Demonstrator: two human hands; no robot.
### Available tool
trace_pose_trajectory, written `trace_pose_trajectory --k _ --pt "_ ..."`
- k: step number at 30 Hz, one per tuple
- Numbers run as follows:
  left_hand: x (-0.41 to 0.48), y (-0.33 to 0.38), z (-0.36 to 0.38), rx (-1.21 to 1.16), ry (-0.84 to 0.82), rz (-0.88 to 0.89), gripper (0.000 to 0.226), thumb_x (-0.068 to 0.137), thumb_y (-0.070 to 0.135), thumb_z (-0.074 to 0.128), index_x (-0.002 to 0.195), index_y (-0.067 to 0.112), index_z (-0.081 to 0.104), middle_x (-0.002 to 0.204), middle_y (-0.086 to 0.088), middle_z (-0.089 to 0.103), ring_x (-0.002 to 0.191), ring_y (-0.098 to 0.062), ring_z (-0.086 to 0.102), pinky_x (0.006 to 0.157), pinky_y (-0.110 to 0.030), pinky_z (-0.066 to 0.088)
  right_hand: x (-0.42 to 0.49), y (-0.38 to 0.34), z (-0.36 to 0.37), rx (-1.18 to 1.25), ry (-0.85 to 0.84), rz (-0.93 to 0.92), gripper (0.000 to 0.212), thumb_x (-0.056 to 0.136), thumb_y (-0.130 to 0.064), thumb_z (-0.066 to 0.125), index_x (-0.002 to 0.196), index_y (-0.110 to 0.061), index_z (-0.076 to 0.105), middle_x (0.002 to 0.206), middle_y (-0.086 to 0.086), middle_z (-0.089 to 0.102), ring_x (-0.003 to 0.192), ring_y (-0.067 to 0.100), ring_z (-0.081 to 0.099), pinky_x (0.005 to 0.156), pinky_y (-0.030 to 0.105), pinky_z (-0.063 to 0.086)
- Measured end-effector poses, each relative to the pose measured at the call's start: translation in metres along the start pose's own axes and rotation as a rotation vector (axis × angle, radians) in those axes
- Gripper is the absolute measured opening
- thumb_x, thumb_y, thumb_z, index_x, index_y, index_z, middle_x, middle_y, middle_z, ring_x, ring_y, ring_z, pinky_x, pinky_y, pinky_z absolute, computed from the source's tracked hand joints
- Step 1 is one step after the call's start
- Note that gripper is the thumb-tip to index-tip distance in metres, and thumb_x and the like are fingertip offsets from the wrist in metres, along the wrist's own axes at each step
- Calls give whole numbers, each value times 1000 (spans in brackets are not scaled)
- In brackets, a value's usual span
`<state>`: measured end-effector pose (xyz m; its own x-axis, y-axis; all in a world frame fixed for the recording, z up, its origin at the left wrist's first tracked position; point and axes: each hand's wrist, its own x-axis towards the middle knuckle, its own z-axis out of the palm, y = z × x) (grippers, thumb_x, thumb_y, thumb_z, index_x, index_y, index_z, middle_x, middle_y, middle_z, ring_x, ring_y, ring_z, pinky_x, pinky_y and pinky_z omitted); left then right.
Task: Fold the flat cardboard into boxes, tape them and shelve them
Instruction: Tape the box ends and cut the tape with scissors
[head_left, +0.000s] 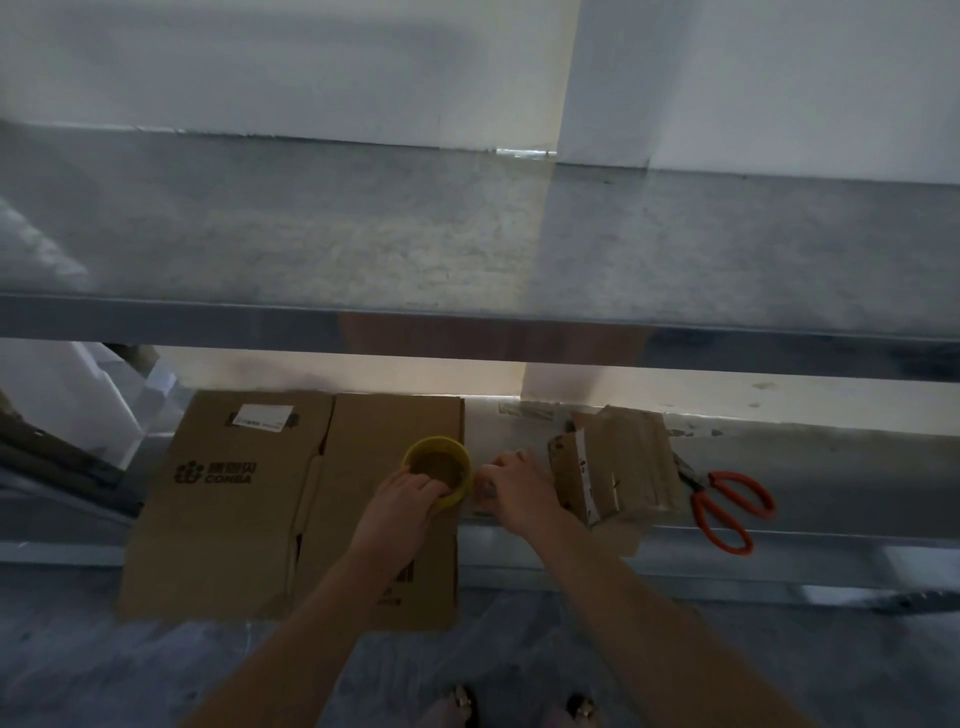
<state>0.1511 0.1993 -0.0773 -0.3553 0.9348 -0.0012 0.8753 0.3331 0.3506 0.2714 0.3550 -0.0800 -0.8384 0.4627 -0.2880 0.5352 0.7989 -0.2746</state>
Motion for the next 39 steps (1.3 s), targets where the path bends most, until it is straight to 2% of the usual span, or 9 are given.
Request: trace_pose_trajectory --k 6,11,14,16,24,28,32,35,39 --pt "0 0 -3 2 -10 16 23 95 23 54 115 21 66 107 2 67 105 -20 60 105 -30 32 4 7 -15 52 -65 -109 19 88 -37 67 104 -28 68 113 -1 59 112 22 43 92 39 44" --pt "-7 2 -12 -69 44 -16 30 93 20 57 122 20 62 115 2 65 108 -21 57 100 -32 36 -16 3 -22 120 145 -146 16 93 -22 55 105 -20 66 107 2 62 106 20 47 87 34 44" --pt "-11 12 -24 -147 54 11 37 94 21 56 131 22 55 126 3 59 116 -18 53 101 -33 36 -38 0 -34 191 219 -130 14 91 -26 56 99 -18 64 100 1 60 100 16 48 83 31 46" --pt "-14 27 -33 -246 47 48 41 95 24 56 135 27 51 132 8 54 120 -11 48 103 -31 35 -58 2 -42 298 219 -59 9 90 -29 59 91 -20 61 93 -2 58 89 12 53 73 25 45" --pt "-14 106 -42 -518 69 99 30 83 24 74 107 34 59 103 25 53 102 6 48 84 -9 37 -128 52 -64 717 71 169 25 81 -52 69 71 -32 60 64 -15 59 60 -5 54 52 12 40" --pt "-7 141 -37 -472 20 157 29 82 35 74 105 45 59 98 31 54 99 7 50 81 -6 36 -152 89 -68 763 135 229 23 75 -43 77 68 -25 65 67 -8 66 62 -1 58 58 16 45" --pt "6 169 -30 -366 -30 180 32 82 45 69 112 34 64 105 28 59 96 3 56 84 -12 39 -169 120 -71 690 202 218 23 73 -38 76 63 -27 59 59 -18 58 61 -5 53 56 14 40" --pt "20 187 -31 -299 -56 135 38 82 47 70 117 34 63 110 18 64 98 -2 58 85 -23 46 -172 137 -74 635 246 213 20 78 -34 75 68 -27 59 65 -14 61 66 -3 57 58 15 41" --pt "31 203 -32 -304 -32 17 36 73 50 77 105 39 65 99 22 64 90 1 57 80 -26 49 -174 153 -81 630 228 149 26 84 -36 72 69 -34 51 70 -8 67 68 2 61 63 20 47"
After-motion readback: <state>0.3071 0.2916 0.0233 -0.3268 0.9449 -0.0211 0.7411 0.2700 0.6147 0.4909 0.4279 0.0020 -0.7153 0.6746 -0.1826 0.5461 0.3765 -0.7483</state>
